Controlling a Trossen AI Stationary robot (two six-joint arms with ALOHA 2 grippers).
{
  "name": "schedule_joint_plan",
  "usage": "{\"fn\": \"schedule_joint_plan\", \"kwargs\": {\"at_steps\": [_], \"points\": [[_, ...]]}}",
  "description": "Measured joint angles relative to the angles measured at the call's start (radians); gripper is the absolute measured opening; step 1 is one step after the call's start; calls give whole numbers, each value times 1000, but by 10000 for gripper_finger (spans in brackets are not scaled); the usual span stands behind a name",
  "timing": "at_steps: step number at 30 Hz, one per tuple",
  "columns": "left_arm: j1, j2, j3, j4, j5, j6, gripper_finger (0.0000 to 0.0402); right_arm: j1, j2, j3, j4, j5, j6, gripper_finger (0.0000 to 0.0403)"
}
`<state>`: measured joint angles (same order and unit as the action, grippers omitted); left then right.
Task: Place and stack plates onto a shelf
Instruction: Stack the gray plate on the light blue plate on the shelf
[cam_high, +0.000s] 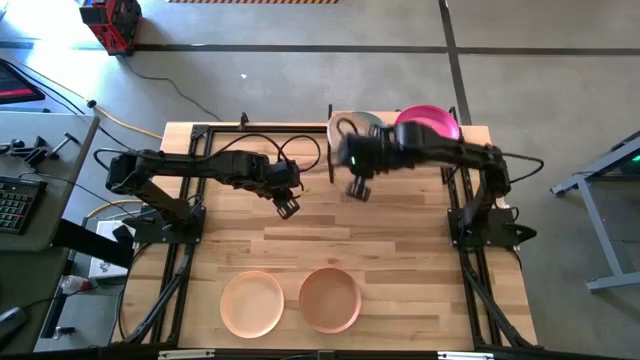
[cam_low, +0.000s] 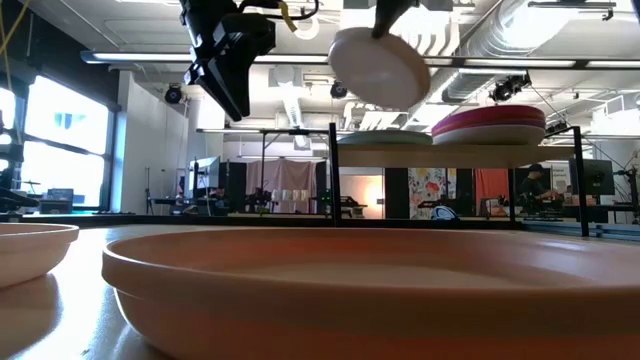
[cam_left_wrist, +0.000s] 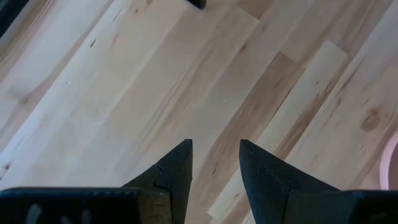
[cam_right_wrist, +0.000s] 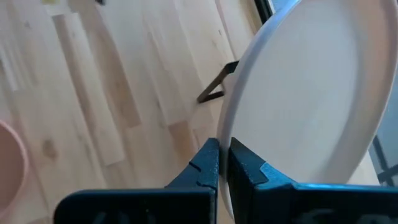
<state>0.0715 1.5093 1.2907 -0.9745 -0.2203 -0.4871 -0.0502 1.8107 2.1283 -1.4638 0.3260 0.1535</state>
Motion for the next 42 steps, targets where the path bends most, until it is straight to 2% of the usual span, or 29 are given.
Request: {"fn": "schedule_joint_plan", "kwargs": {"at_steps": [8, 16, 28, 39, 42], "points": [[0, 0, 0, 2, -2, 64, 119, -182, 1, -90, 51, -127, -165, 0], [13, 0, 0, 8, -2, 106, 120, -247, 2, -176, 121, -199, -254, 0], [34, 0, 0, 6, 1, 110, 120, -291, 2, -293, 137, -180, -286, 0], [34, 0, 0, 6, 1, 115, 120, -291, 2, -299, 147, -142, -297, 2], [34, 0, 0, 7, 1, 115, 119, -291, 2, -299, 144, -138, -299, 17]]}}
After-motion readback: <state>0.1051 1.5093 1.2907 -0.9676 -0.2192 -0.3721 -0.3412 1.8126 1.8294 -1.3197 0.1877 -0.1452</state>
